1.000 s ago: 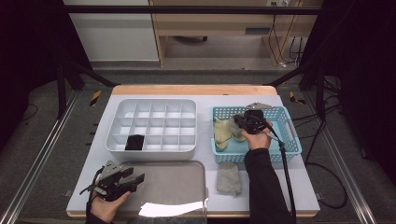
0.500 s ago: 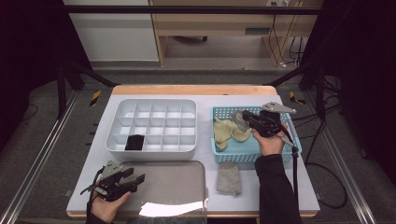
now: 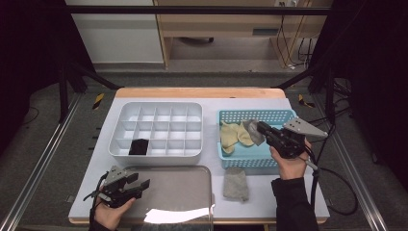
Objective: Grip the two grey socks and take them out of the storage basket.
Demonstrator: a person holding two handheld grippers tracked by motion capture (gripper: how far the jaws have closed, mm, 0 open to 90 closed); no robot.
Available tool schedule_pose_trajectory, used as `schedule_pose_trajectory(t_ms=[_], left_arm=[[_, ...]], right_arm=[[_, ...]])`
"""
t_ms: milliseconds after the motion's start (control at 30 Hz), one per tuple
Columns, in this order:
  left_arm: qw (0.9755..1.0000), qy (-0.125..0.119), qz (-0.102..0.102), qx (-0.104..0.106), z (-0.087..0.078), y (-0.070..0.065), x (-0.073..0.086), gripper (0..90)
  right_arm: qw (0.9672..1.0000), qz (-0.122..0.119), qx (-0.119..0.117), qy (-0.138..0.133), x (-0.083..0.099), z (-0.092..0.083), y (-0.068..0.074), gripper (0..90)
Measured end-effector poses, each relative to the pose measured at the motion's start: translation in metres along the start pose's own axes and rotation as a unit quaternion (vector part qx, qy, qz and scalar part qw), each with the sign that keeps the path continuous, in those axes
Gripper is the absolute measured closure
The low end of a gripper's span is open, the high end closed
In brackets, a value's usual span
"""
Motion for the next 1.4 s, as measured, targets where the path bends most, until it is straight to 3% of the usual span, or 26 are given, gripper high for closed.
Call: schedule_pose_trajectory(t_ms=[300,767,1100,1400], left_arm=[[1.0,-0.003,-0.002,0.001,-0.001,-0.001,-0.001,42.1],[1.0,-0.005,0.001,0.005,-0.002,-0.004,-0.002,42.2],[1.0,-0.007,0.002,0.005,-0.003,-0.005,-0.002,42.3],[0.9999,-0.01,0.004,0.009,-0.005,-0.007,-0.003,42.4]], right_arm=[[0.9996,-0.011,-0.021,-0.016,0.0,-0.029,0.027,86.2],[0.9988,-0.01,-0.045,-0.011,0.02,-0.068,0.057,86.2],[0.9993,0.007,-0.036,0.011,0.048,-0.081,0.055,86.1],[0.9977,0.035,-0.022,0.054,0.085,-0.086,0.039,86.1]])
Point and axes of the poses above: each handheld gripper's, and its own axes: z roughly forward along the jaws, x roughly out of its underside, y roughly to its left, the point moved 9 cm from there along z, roughly forward along the jaws, and after that the axes turned 8 degrees about -z, right-handed, at the moved point
